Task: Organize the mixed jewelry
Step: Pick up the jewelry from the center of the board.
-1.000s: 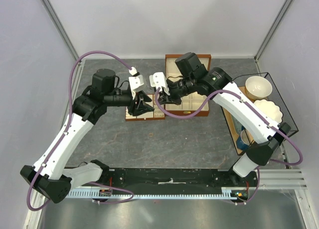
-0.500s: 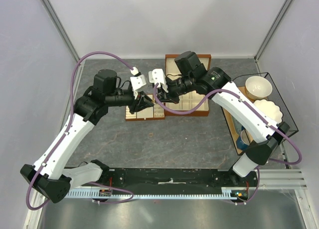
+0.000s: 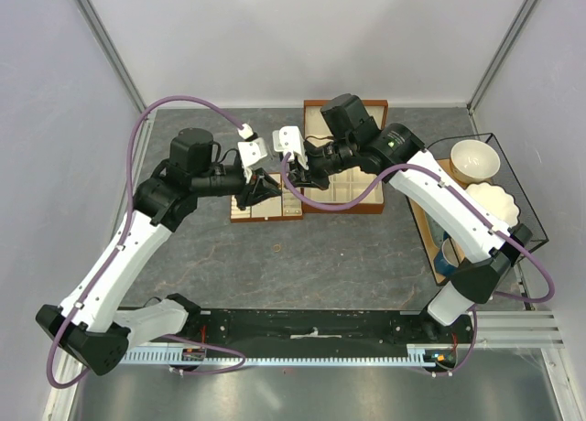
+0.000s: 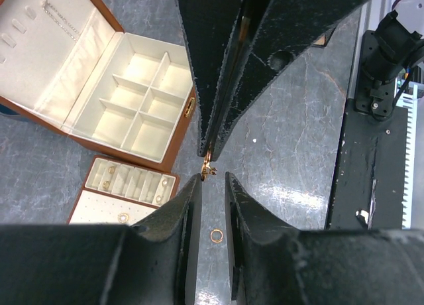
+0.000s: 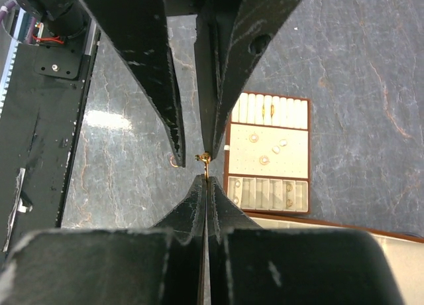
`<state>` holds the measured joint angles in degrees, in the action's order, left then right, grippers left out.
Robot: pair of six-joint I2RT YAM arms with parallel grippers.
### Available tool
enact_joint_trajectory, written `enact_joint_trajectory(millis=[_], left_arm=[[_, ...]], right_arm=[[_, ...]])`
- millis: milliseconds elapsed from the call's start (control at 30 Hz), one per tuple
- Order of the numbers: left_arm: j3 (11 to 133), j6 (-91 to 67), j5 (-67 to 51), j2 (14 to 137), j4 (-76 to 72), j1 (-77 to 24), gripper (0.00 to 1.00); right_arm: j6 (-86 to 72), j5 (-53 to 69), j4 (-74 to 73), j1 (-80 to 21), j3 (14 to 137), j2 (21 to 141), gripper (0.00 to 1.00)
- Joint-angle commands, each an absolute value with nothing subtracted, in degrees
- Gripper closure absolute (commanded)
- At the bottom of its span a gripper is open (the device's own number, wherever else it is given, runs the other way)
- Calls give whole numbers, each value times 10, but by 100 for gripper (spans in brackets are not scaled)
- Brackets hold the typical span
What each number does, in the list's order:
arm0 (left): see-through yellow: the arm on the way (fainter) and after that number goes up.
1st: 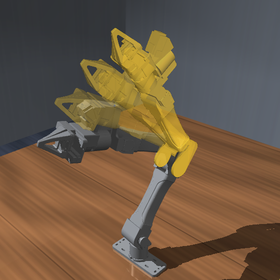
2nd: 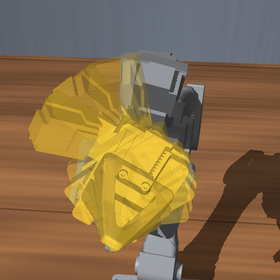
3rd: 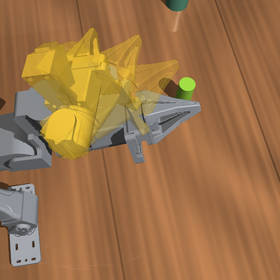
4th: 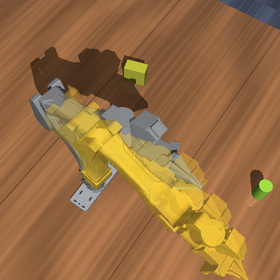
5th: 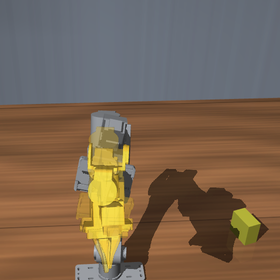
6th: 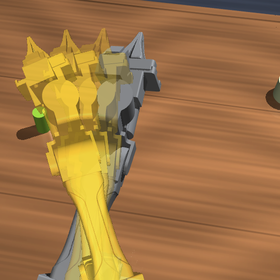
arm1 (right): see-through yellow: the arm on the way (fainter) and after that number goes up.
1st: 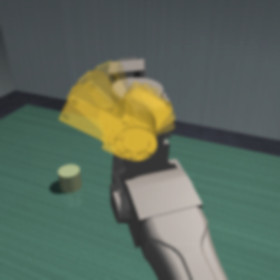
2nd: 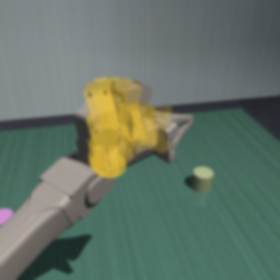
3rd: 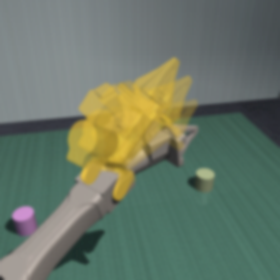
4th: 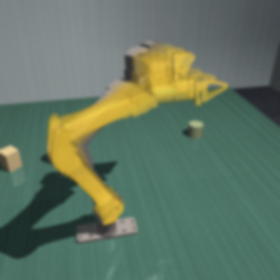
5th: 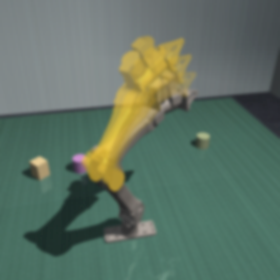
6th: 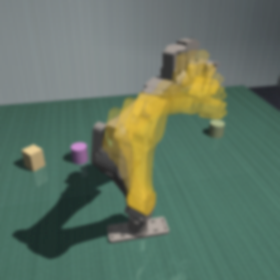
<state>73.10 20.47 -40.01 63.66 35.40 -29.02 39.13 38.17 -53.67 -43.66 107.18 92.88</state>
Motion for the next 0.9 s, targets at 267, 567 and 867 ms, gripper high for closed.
enact_joint_trajectory(millis=[267, 567, 867], left_arm=[[754, 224, -405, 621, 347, -292, 66], [771, 221, -399, 631, 345, -292, 62], [774, 219, -402, 643, 341, -292, 62]], right_arm=[[388, 370, -525, -439, 1070, 921, 100], [386, 375, -526, -439, 1069, 923, 100], [383, 381, -526, -439, 1071, 920, 100]])
